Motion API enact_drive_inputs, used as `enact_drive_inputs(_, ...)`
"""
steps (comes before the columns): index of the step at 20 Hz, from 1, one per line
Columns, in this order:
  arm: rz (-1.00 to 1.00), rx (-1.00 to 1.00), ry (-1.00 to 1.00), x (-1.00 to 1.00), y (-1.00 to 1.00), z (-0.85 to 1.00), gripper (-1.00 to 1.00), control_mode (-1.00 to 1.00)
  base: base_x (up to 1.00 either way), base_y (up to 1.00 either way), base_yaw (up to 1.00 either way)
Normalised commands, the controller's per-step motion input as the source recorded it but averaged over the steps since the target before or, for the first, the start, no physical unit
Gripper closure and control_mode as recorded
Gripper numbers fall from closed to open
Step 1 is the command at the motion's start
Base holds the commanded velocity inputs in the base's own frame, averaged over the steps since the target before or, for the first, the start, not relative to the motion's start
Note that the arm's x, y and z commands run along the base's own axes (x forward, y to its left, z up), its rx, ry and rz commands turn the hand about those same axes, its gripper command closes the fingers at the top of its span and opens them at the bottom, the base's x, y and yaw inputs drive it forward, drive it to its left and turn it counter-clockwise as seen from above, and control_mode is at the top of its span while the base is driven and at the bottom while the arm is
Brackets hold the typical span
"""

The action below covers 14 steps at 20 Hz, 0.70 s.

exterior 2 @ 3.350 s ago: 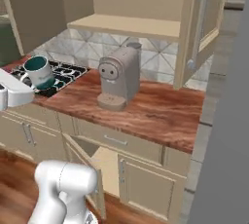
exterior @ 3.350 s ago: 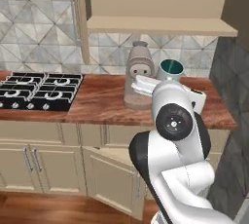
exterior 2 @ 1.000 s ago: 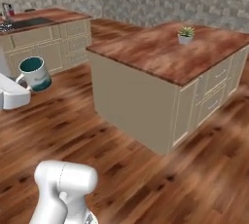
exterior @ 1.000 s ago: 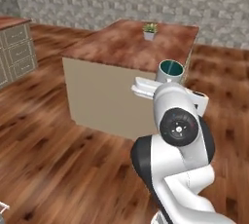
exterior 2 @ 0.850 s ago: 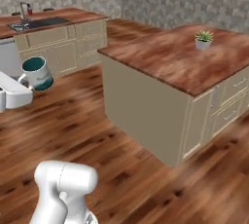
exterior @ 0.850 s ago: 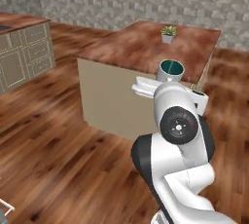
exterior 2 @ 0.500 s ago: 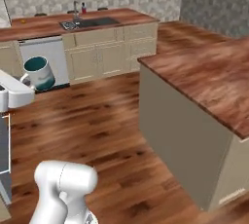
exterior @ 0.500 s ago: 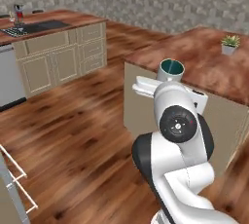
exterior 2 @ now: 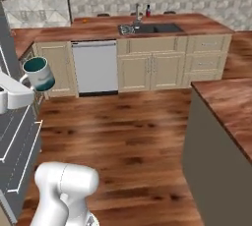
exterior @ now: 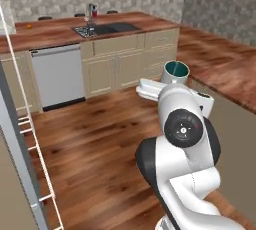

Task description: Open the cabinet directly in front. Then move the liquor and the mug to the dining counter with the candle on it.

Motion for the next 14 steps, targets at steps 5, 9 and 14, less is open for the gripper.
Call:
enact_drive_inputs(5, 0.00, 0.00, 0.00, 0.00, 0.00, 0.00, 1.00, 1.00, 1.00, -0.07, 0.41)
enact_drive_inputs(9, 0.00, 0.00, 0.00, 0.00, 0.00, 0.00, 1.00, 1.00, 1.00, 0.00, 0.37)
enact_drive_inputs(14, 0.00, 0.00, 0.00, 0.00, 0.00, 0.00, 1.00, 1.00, 0.95, -0.40, 0.32)
